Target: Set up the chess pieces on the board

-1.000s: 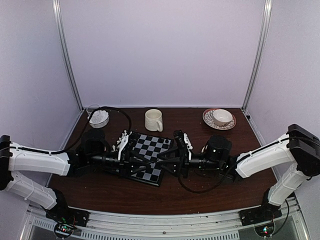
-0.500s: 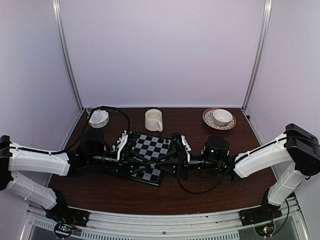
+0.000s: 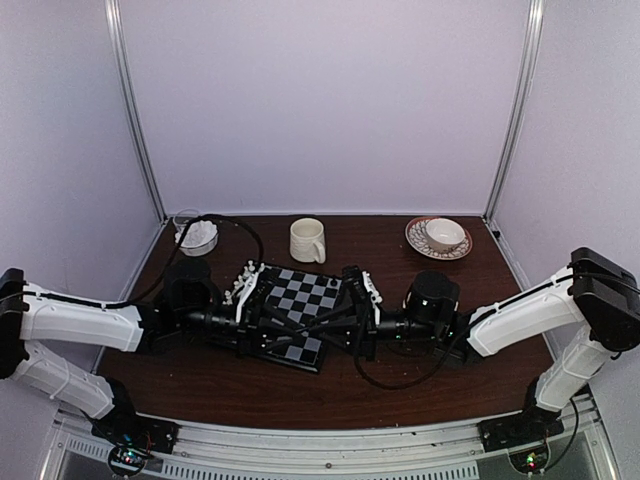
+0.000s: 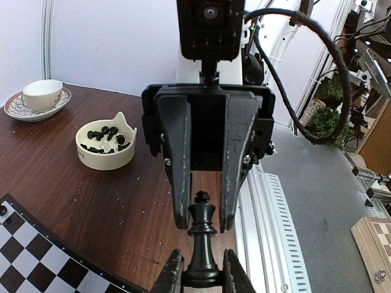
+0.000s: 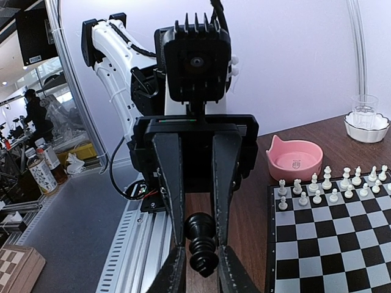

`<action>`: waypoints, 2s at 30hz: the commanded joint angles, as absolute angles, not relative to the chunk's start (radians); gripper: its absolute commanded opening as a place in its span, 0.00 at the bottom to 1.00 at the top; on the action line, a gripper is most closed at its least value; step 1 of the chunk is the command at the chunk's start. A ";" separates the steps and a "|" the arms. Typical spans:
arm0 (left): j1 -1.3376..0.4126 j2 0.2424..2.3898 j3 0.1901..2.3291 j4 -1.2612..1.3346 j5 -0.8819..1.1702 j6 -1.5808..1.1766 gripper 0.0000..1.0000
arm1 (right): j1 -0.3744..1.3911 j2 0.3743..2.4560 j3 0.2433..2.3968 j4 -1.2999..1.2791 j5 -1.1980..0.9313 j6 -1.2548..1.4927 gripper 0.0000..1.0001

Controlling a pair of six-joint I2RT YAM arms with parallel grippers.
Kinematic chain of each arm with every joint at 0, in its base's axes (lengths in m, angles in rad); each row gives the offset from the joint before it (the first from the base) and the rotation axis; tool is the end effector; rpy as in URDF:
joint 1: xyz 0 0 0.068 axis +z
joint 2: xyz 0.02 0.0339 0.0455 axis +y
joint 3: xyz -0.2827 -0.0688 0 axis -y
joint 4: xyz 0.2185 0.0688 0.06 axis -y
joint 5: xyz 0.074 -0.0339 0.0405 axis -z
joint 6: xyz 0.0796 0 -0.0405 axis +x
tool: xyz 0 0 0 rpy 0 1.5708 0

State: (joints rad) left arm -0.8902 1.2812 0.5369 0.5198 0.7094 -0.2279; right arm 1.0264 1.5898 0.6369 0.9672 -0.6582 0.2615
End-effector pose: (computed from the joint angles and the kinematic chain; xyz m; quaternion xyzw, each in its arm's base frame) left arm 0.1306 -0.2438 0.2506 0.4432 0.6230 -0.5403 0.3516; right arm 0.1333 0.3142 0.2548 -0.4615 0.5305 0.5860 0.4027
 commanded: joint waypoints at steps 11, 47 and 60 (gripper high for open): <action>-0.894 1.296 0.559 0.545 0.733 -0.230 0.14 | 1.034 1.592 0.660 0.993 -0.676 0.255 0.09; -0.764 0.969 0.506 0.091 -0.208 -0.304 0.97 | 1.083 1.836 1.236 -0.207 0.014 -0.104 0.02; -0.764 0.994 0.508 0.096 -0.218 -0.300 0.97 | 1.021 1.915 1.377 -0.339 0.115 -0.141 0.01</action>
State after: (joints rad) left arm -0.7673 0.9859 0.4808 0.0761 -0.2058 -0.3031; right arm 1.0554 1.8935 1.3018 -0.2474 0.0772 -0.1135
